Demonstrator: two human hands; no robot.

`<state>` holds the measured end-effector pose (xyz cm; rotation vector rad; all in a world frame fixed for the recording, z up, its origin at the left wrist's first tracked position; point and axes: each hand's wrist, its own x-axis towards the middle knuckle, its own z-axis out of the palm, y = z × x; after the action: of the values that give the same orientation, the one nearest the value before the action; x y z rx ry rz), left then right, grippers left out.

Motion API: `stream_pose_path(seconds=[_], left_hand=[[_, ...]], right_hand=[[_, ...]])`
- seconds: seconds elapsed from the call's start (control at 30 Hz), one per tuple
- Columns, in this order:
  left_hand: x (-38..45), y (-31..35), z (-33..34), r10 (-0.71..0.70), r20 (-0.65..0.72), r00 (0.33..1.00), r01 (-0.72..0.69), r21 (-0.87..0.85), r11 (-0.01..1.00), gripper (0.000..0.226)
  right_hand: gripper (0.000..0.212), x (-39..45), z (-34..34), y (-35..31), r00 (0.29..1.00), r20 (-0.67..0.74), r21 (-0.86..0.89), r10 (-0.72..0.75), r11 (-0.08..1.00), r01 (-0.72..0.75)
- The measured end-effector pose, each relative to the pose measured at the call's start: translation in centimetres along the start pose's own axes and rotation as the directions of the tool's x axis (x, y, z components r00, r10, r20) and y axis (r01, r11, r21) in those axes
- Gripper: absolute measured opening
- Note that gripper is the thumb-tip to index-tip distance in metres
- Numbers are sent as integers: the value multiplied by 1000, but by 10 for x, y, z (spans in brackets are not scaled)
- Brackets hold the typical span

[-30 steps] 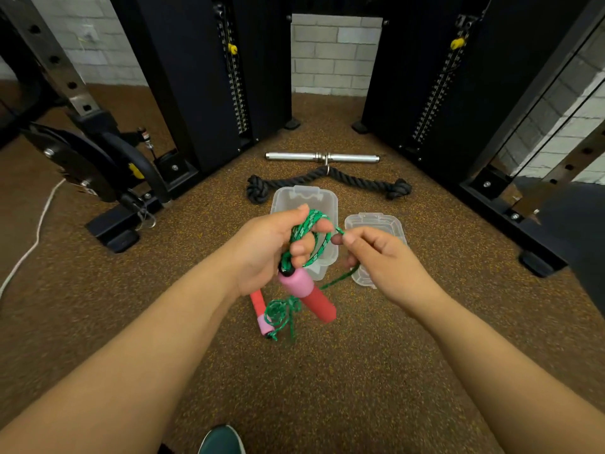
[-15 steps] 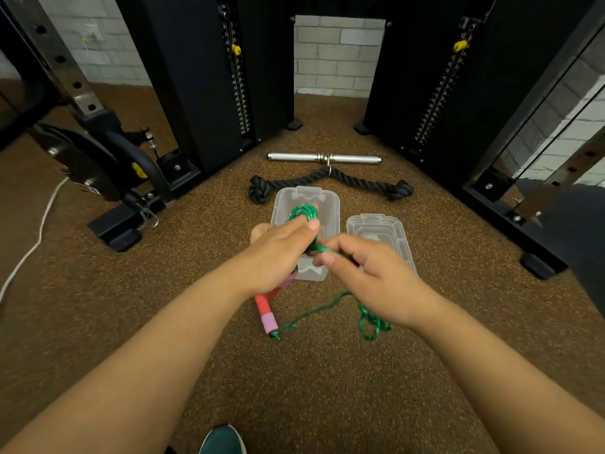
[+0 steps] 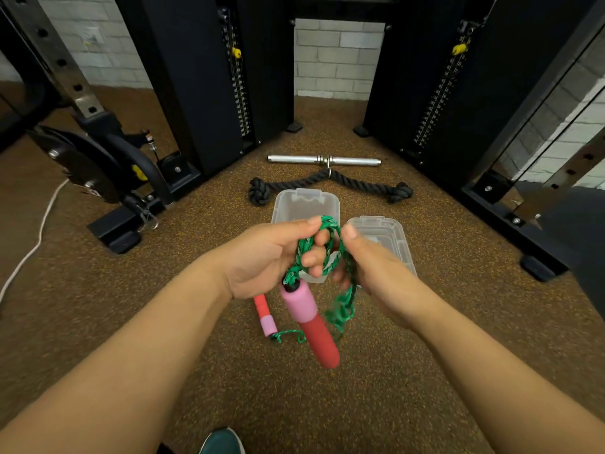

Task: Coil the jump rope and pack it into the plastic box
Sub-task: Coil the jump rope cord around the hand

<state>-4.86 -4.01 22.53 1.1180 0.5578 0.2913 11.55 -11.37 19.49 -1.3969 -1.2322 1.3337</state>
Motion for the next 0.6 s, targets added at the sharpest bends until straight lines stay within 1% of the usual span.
stream_pose_path(seconds=[0.07, 0.1, 0.17, 0.3, 0.4, 0.47, 0.53, 0.6], left_hand=[[-1, -1, -3, 20, -16, 1000, -20, -14, 1000, 25], [-2, -1, -3, 25, -26, 999, -25, -11, 1000, 24], [-1, -1, -3, 23, -50, 998, -23, 10, 1000, 23], [3, 0, 2, -4, -136, 991, 7, 19, 1000, 26], [6, -1, 6, -33, -192, 981, 17, -87, 996, 32], [8, -2, 9, -39, -223, 974, 9, -131, 991, 35], [9, -2, 11, -27, -255, 967, -22, -185, 983, 35], [9, 3, 11, 17, -309, 951, -97, -247, 964, 37]], right_hand=[[29, 0, -2, -3, 999, -4, -34, -48, 998, 47], [20, 0, -3, -3, 998, -10, -57, -62, 996, 62], [13, 1, -4, -1, 997, -21, -73, -80, 994, 78], [14, 1, 0, 2, 994, -12, -81, -105, 991, 103], [15, 2, 2, 4, 993, -4, -74, -118, 990, 118], [15, 3, 4, 5, 990, -29, -69, -136, 989, 133], [16, 4, 5, 8, 987, -79, -45, -138, 990, 135], [22, 3, 5, 13, 983, -130, -64, -130, 990, 123]])
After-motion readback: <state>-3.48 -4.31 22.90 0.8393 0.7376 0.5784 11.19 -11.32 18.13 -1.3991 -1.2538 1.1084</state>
